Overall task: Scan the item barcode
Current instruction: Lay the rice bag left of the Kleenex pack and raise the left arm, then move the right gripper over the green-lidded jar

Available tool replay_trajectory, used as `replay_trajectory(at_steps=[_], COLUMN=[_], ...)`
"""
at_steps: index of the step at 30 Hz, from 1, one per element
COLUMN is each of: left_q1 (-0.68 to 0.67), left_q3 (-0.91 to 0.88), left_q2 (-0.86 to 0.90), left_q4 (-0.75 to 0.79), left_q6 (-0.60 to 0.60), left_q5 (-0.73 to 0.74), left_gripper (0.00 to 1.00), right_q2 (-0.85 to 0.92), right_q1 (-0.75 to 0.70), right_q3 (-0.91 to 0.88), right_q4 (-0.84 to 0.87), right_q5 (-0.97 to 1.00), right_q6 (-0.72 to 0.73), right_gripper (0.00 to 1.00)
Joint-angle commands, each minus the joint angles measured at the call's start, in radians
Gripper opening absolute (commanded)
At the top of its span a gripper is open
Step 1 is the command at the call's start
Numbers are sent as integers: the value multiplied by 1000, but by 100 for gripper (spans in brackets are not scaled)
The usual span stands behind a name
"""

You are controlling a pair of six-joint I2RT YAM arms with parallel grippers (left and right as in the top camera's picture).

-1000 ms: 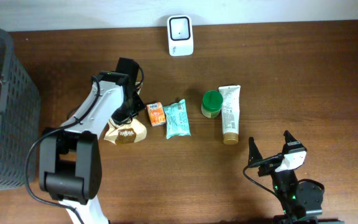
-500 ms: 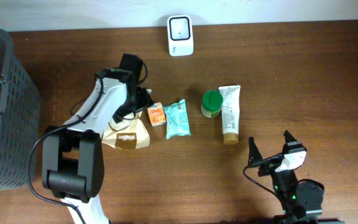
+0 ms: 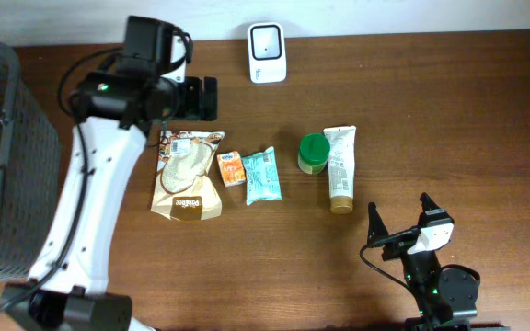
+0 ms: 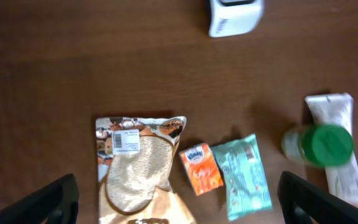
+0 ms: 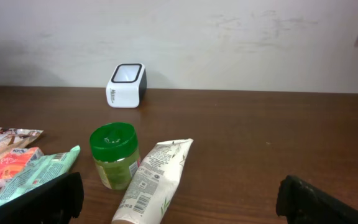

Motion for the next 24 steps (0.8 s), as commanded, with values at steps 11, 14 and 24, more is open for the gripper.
replay_trajectory(at_steps=[11, 14, 24], left_q1=[222, 230, 230], left_q3=[4, 4, 4], left_q2=[-6, -6, -6], left_q4=[-23, -22, -23], left_q6=[274, 277, 277], left_q5=[301, 261, 214], left_gripper=[99, 99, 99], right_q2=[-5, -5, 134], right_q1=[7, 7, 4], right_q3=[-8, -8, 170], right_q4=[12, 18, -75], right_q5=[-143, -206, -239], right_q6=[4, 9, 95], right_gripper=[98, 98, 98])
